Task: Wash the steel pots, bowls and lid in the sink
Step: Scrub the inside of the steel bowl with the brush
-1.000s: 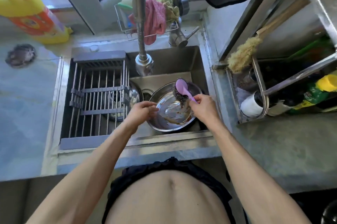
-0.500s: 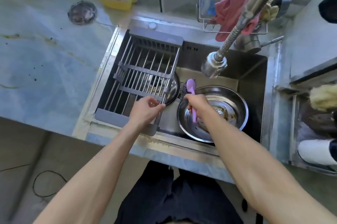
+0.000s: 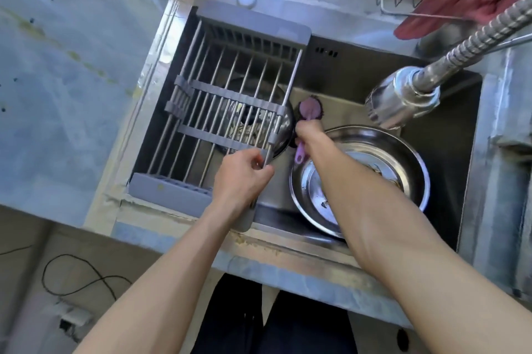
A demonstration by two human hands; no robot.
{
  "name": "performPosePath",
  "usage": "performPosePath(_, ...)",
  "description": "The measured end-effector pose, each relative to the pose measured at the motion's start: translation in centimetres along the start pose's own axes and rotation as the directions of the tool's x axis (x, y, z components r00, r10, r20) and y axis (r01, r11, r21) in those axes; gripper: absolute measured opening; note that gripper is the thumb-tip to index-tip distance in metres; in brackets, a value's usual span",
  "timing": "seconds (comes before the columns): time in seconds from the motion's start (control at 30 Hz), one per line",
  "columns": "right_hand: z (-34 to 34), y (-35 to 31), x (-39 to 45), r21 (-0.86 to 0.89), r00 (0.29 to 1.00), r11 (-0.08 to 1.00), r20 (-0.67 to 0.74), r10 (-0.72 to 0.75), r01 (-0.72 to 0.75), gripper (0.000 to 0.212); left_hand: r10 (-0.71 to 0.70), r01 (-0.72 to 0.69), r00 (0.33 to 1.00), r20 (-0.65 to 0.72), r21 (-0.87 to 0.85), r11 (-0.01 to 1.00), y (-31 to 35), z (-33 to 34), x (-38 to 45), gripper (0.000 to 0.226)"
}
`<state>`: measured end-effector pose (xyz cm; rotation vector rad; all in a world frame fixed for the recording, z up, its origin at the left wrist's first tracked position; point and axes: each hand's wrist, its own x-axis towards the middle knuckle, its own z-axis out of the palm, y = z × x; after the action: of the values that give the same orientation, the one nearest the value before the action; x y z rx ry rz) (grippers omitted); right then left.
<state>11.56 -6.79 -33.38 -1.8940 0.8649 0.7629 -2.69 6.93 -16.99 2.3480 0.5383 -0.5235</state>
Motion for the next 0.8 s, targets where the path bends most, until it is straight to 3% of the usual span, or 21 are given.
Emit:
performPosePath(0.1,0.9,0.6,2.2,-0.002,1.0,1.0,0.022,0.015,-0.015,0.082,0.024,-0.025,0.999,-0.033,-0.032,0.999,0.0,0.2,-0.2,0.017)
performPosePath(0.2,1.3,1.2,2.9,-0.002,0.999,1.0,0.027,0.022,-0.022,0.089,0.043,-0.045,0.997,-0.061,-0.019,0.999,-0.1,0.5,-0.4,0.019)
performPosePath(0.37,1.3,-0.1,0.2,0.106,0.999,0.994,0.034,-0.001,-0.002,0.06,0.049,-0.051,0.995,-0.081,-0.017,0.999,0.0,0.6,-0.5,0.02)
performPosePath(0.47,1.6,0.6,1.9,0.149,0.998,0.989,0.057,-0.005,-0.004,0.067,0.055,-0.056,0.995,-0.082,-0.011,0.998,0.0,0.7,-0.4,0.019)
performPosePath(0.53,1.5,0.7,2.1,0.206,0.997,0.978,0.075,-0.019,0.003,0.059,0.061,-0.062,0.995,-0.082,-0.01,0.998,0.0,0.7,-0.4,0.018)
performPosePath(0.63,1.1,0.1,0.9,0.39,0.998,0.921,0.058,-0.026,0.001,0.035,0.073,-0.074,0.993,-0.087,-0.004,0.997,-0.1,0.7,-0.5,0.018)
performPosePath(0.8,-0.8,-1.1,-2.0,0.521,0.997,0.851,0.007,-0.08,0.065,0.022,0.085,-0.086,0.992,-0.09,-0.004,0.996,-0.1,0.6,-0.7,0.02)
